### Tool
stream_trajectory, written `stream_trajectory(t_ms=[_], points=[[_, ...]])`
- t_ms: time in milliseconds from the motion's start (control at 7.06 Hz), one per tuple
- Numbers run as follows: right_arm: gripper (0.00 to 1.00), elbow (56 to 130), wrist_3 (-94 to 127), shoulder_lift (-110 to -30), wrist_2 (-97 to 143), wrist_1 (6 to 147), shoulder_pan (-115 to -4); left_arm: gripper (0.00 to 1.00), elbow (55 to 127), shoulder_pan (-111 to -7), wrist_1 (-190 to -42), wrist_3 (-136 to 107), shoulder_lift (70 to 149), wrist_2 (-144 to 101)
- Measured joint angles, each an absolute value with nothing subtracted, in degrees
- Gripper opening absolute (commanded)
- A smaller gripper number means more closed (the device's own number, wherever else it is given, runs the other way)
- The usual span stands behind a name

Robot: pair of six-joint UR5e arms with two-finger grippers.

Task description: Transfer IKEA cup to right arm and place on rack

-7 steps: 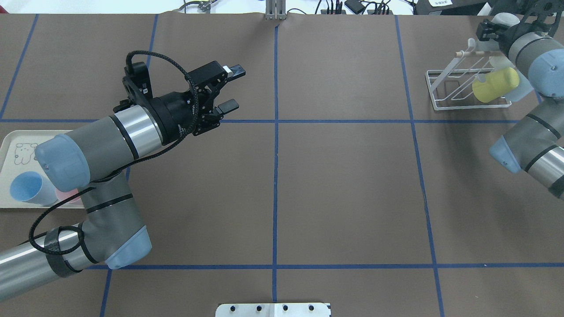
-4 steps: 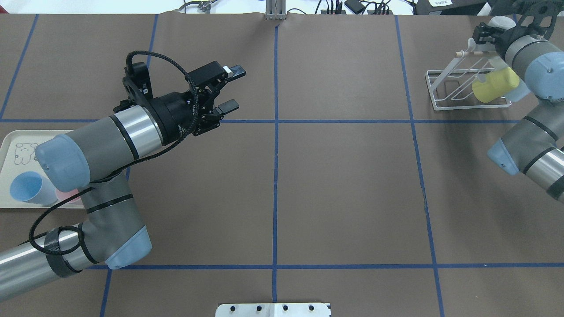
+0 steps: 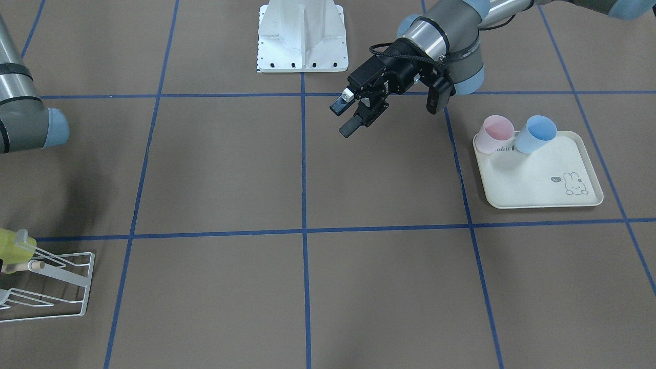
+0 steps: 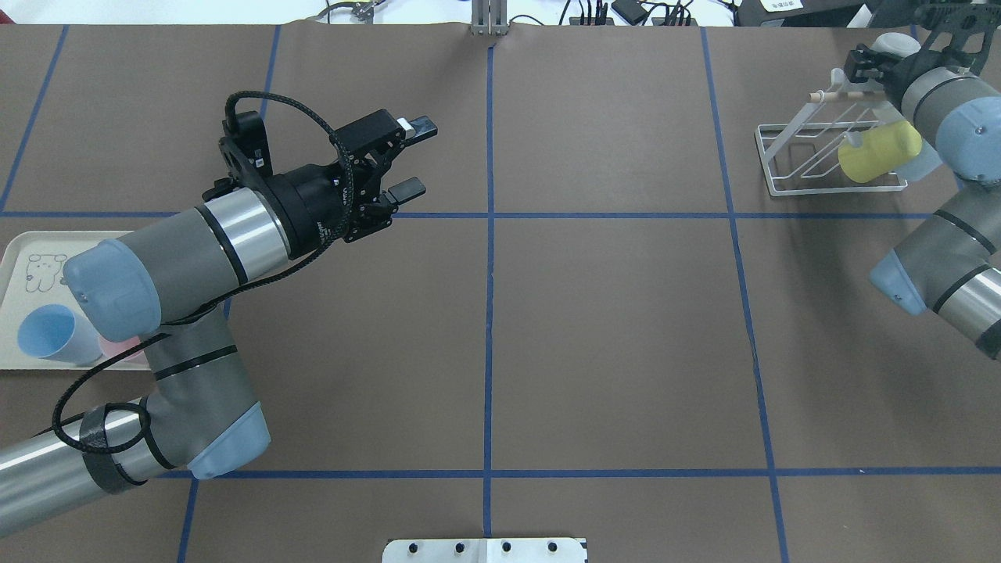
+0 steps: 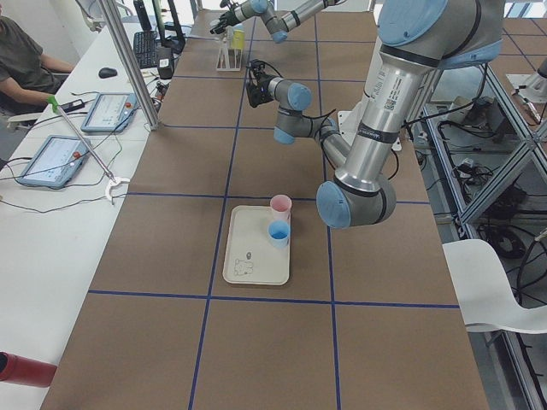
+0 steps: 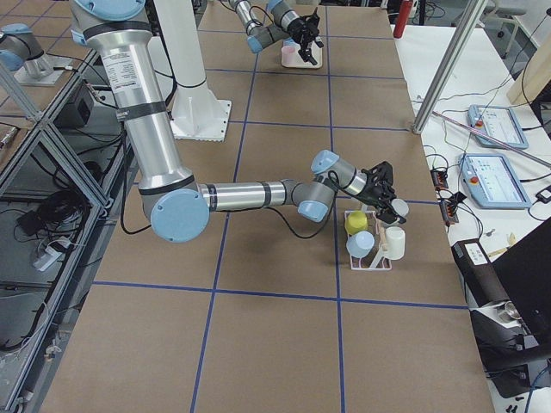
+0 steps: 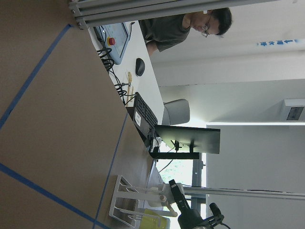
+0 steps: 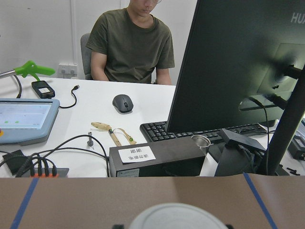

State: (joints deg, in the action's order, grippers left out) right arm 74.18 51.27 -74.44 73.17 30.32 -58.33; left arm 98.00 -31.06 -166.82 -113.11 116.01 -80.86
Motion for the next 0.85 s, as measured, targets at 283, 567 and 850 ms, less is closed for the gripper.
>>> stream_trajectory(t_ms=[283,567,850], points=[[0.0,74.2,51.1,-74.9,73.0,30.3,-59.0,1.0,98.0,-31.0,-166.8,-113.1,116.0,-80.8],[1.0,74.3,51.1,-74.8,73.0,30.3,-59.7,1.0,98.0,-30.9,-166.8,-113.2,116.0,-80.8],[1.0,74.3,51.1,-74.7,72.9,30.3,-60.0,1.0,98.0,-30.9,-166.8,-113.3,116.0,-80.8]])
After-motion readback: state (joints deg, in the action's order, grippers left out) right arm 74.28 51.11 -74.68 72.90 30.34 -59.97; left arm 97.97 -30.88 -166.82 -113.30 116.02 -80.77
